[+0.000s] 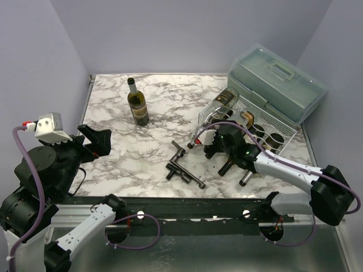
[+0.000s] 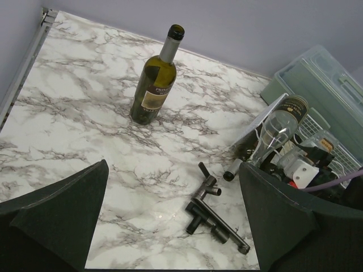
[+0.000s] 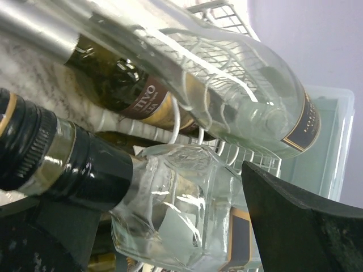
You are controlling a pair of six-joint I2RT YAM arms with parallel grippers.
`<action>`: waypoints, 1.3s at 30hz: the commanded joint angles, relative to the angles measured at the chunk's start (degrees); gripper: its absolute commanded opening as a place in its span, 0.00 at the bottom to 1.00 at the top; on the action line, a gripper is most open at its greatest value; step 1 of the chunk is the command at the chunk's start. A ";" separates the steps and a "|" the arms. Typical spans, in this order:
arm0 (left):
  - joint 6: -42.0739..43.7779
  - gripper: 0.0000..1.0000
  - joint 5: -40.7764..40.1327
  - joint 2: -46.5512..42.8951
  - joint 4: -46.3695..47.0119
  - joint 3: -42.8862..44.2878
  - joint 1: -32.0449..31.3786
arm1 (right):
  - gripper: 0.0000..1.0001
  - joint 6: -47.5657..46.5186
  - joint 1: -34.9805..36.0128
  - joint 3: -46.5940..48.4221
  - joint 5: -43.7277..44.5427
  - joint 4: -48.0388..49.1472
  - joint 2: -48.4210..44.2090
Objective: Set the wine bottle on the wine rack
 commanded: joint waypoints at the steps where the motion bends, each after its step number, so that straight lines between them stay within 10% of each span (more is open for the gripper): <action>1: 0.04 0.99 0.57 -0.16 0.33 0.27 -0.41 | 1.00 -1.45 0.25 1.66 -11.82 -10.72 -5.19; 39: -0.31 0.99 5.96 2.21 1.69 -1.50 -0.37 | 1.00 -2.33 3.44 0.37 -24.95 -27.06 -19.25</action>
